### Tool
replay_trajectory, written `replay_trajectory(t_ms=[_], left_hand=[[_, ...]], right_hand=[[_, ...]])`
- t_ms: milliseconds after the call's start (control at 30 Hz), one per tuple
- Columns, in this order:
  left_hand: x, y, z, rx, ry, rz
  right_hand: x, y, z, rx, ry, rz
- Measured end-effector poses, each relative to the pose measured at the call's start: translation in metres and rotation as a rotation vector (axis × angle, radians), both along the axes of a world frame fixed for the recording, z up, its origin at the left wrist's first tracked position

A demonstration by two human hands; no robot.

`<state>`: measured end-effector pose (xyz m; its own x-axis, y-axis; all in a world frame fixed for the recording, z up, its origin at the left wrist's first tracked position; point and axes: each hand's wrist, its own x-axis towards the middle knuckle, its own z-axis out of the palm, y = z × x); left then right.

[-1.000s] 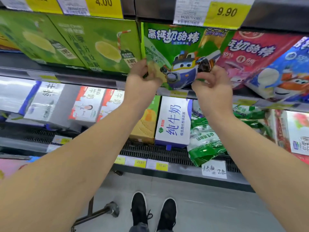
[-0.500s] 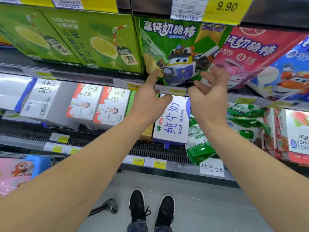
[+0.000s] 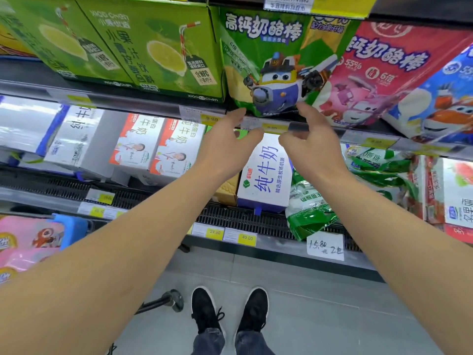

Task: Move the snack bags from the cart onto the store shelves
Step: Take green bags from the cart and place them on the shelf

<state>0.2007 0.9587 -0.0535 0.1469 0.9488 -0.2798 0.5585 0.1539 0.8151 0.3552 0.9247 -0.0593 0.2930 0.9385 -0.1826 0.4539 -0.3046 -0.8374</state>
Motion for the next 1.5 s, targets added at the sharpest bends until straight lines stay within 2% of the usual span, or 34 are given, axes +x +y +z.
replay_trajectory(t_ms=[167,367,533,667,933,1167,1300,1500], left_hand=[[-0.021,-0.012,0.003,-0.011,0.019,0.014],[-0.074,-0.035,0.014,0.027,0.079,0.047],[-0.171,-0.067,0.025,0.081,0.109,0.154],[-0.253,-0.104,0.033,0.156,0.214,0.238],[-0.443,-0.184,0.037,0.032,0.297,0.443],[-0.578,-0.255,0.018,-0.147,0.430,0.554],[-0.624,-0.278,0.004,-0.241,0.422,0.566],[-0.646,-0.279,-0.024,-0.345,0.402,0.462]], right_hand=[[-0.009,-0.011,0.006,-0.025,-0.069,0.019],[-0.057,-0.028,0.013,-0.029,-0.151,0.153],[-0.154,-0.035,0.027,0.027,-0.238,0.351],[-0.233,-0.046,0.035,0.091,-0.305,0.533],[-0.428,-0.085,0.049,0.138,-0.334,0.888],[-0.555,-0.109,0.023,0.106,-0.443,1.161],[-0.600,-0.119,-0.002,0.094,-0.493,1.242],[-0.633,-0.124,-0.029,0.069,-0.603,1.341]])
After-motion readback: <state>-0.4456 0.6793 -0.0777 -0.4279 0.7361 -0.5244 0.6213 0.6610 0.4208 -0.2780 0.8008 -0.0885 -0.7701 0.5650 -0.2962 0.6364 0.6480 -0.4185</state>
